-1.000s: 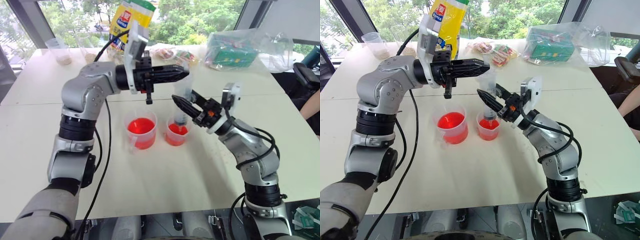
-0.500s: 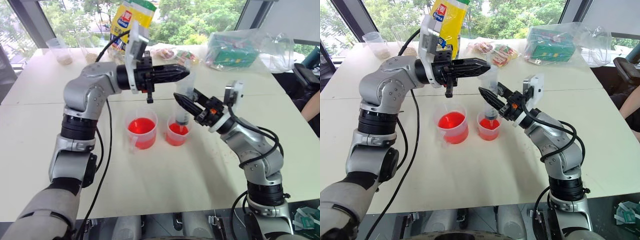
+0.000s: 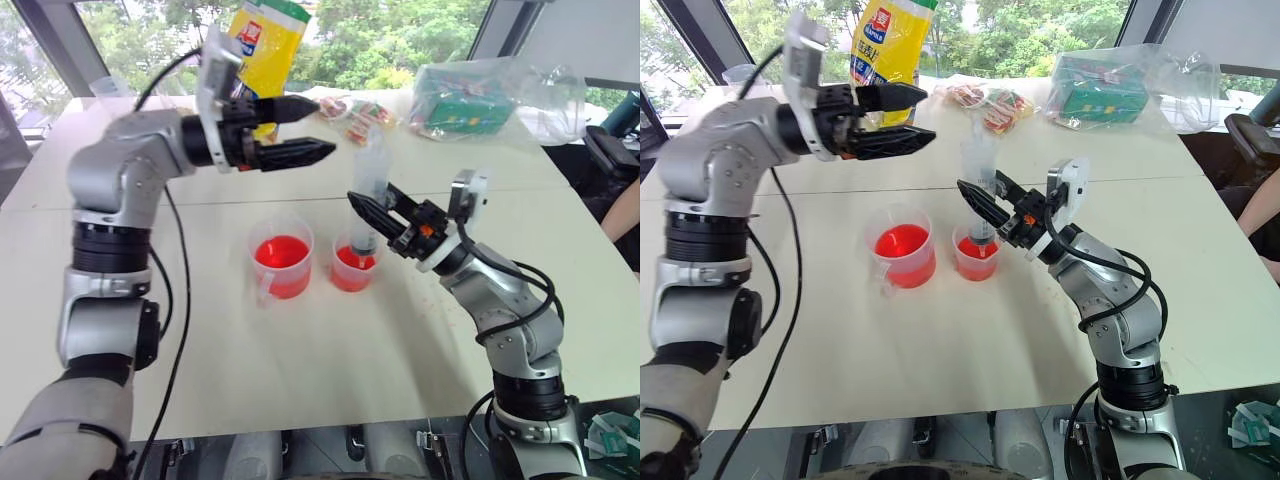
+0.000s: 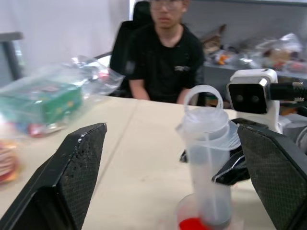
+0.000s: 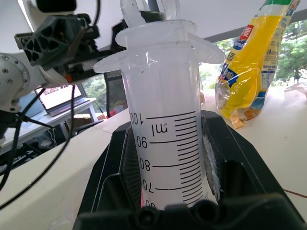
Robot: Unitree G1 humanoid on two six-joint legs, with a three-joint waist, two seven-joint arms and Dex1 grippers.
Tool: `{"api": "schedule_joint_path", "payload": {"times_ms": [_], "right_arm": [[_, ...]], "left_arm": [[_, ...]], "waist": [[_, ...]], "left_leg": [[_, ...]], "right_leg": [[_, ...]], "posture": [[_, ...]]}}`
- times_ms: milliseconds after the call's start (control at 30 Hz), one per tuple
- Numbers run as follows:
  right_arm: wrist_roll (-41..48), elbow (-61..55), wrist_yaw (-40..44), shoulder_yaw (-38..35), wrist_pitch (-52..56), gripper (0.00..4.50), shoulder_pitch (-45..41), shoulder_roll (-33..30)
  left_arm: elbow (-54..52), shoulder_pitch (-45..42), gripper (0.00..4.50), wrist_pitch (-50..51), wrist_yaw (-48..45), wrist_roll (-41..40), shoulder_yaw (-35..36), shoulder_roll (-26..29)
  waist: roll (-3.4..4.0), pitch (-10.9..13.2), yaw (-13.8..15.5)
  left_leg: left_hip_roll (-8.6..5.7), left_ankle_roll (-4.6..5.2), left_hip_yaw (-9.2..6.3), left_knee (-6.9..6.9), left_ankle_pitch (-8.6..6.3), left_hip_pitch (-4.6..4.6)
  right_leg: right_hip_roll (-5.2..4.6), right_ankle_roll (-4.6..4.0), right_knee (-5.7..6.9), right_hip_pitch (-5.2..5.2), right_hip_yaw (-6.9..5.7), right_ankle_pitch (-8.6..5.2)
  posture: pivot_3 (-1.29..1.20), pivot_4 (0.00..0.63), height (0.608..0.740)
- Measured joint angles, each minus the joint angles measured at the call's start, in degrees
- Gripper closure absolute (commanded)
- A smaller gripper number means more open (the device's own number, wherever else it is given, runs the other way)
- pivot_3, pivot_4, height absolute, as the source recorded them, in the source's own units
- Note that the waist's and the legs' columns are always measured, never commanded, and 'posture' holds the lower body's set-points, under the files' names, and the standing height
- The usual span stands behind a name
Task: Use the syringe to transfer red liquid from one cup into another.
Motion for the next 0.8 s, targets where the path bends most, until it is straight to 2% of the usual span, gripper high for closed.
{"api": "schedule_joint_path", "payload": {"times_ms": [100, 233, 367, 467, 633, 800], "right_arm": [[1.9, 0.0, -2.0, -0.8, 1.8, 3.14, -1.3, 0.7], [5.5, 0.1, -7.9, -4.2, 8.6, 3.14, -8.5, -1.4], [12.9, 2.2, -17.9, -12.0, 19.5, 3.14, -17.3, -4.3], [17.5, 6.4, -25.8, -16.6, 31.5, 3.14, -21.5, -9.3], [17.4, 11.3, -31.0, -17.1, 48.3, 3.14, -20.3, -17.5], [15.9, 14.7, -30.3, -15.7, 57.1, 3.14, -16.3, -18.4]], "left_arm": [[-2.0, 2.1, 0.03, 1.1, 0.1, -0.9, 0.5, 1.7], [-4.9, 5.8, 0.03, 2.5, 0.4, -1.6, 0.4, 2.0], [-8.0, 8.9, 0.03, 3.5, 0.6, -2.2, 0.2, 2.4], [-10.0, 10.6, 0.03, 3.6, 0.7, -2.3, 0.2, 2.5], [-12.8, 13.6, 0.03, 3.6, 1.6, -2.3, 0.1, 3.0], [-15.5, 15.9, 0.03, 3.7, 2.5, -3.2, 0.1, 3.5]], "waist": [[0.00, 0.0, 0.0], [0.00, 0.0, 0.1], [0.00, 0.0, 0.1], [-0.01, 0.0, 0.1], [0.00, 0.0, 0.0], [0.00, 0.0, -0.1]], "left_leg": [[-0.01, 0.00, 0.01, 0.01, 0.00, 0.00], [-0.01, -0.01, -0.01, 0.03, 0.01, 0.00], [0.00, 0.00, 0.01, 0.02, 0.00, 0.00], [0.00, 0.03, 0.02, 0.01, -0.02, -0.01], [0.00, 0.14, 0.07, -0.02, -0.08, -0.03], [0.00, 0.15, 0.11, -0.01, -0.08, -0.02]], "right_leg": [[-0.04, 0.00, 0.00, 0.01, 0.00, 0.00], [-0.04, -0.01, 0.02, 0.01, -0.01, 0.01], [-0.05, -0.01, 0.02, 0.01, 0.00, 0.00], [-0.09, -0.02, -0.01, 0.02, 0.00, 0.00], [-0.08, -0.03, -0.05, 0.00, 0.02, 0.00], [-0.07, -0.01, -0.04, -0.01, 0.08, 0.01]], "posture": [[0.00, 0.150, 0.740], [0.00, 0.150, 0.740], [0.00, 0.150, 0.740], [0.00, 0.150, 0.740], [0.00, 0.150, 0.740], [0.00, 0.150, 0.740]]}}
